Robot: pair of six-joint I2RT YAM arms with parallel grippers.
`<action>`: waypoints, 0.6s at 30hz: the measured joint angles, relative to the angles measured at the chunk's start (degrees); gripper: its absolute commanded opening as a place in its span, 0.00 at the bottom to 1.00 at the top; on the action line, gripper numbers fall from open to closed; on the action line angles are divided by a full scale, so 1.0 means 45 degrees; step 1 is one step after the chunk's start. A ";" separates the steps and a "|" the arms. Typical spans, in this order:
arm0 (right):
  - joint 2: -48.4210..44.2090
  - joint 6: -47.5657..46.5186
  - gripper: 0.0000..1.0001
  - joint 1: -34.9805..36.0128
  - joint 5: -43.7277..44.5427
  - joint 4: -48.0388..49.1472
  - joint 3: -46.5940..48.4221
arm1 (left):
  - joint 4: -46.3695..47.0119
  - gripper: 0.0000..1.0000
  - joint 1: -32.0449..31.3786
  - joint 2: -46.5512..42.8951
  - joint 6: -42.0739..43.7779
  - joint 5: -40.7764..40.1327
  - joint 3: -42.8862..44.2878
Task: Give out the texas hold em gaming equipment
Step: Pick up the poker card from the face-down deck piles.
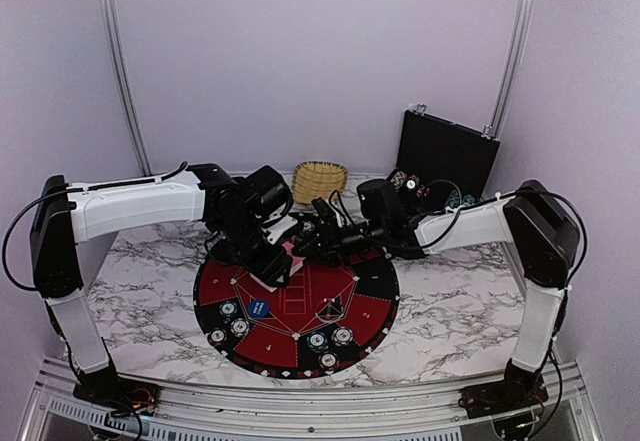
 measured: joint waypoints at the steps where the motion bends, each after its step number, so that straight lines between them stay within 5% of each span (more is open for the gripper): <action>1: -0.0005 0.0000 0.26 0.0000 0.0000 0.0000 0.0000 | -0.0005 0.59 0.0000 0.0000 -0.0005 0.0000 -0.0005; 18: -0.0005 0.0005 0.12 -0.0015 0.0005 0.0000 -0.0029 | 0.0000 0.59 0.0000 0.0000 -0.0005 -0.0005 -0.0024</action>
